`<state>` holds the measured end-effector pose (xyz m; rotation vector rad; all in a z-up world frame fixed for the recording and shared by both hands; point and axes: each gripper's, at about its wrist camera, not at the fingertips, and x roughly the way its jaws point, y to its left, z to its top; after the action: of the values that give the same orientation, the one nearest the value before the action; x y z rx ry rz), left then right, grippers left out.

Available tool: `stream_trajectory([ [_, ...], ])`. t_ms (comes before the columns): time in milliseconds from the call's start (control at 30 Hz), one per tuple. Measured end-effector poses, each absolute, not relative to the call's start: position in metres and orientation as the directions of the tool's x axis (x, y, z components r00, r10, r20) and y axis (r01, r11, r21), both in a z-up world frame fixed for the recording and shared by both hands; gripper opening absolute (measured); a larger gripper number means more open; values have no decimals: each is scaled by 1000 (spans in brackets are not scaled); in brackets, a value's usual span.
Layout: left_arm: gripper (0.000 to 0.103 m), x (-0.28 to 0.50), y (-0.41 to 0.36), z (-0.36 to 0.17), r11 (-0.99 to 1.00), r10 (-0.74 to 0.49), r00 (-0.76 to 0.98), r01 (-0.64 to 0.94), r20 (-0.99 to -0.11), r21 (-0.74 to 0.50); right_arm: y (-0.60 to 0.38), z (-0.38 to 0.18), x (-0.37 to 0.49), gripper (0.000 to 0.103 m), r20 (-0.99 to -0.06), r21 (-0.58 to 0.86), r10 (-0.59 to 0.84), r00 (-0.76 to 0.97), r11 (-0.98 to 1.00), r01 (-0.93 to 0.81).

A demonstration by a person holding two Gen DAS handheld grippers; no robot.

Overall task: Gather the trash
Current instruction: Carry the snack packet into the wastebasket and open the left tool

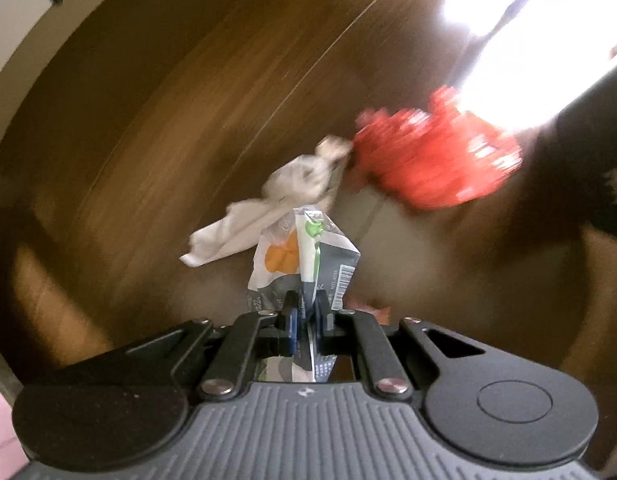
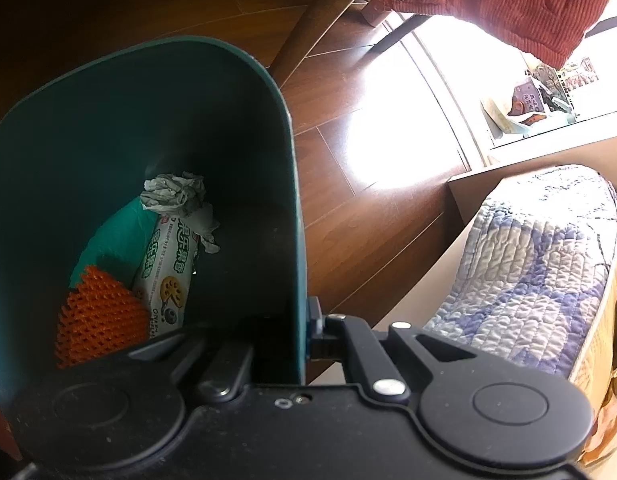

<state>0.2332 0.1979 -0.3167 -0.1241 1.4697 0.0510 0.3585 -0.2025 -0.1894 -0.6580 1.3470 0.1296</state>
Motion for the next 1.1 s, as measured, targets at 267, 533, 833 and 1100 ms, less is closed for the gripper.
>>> stream_trajectory([
  [267, 7, 245, 149, -209, 982, -162, 250, -50, -955, -180, -195, -185, 353, 5, -928, -360, -264, 263, 817, -451],
  [533, 8, 258, 81, -120, 932, -321, 361, -44, -875, -360, -183, -182, 343, 8, -925, -364, -246, 289, 794, -488],
  [833, 8, 271, 33, -124, 880, -382, 396, -122, -835, -460, -179, -182, 341, 8, -923, -371, -249, 294, 779, -506],
  [1100, 8, 277, 7, -158, 939, -307, 347, -42, -886, -342, -178, -180, 336, 9, -924, -372, -264, 275, 784, -498],
])
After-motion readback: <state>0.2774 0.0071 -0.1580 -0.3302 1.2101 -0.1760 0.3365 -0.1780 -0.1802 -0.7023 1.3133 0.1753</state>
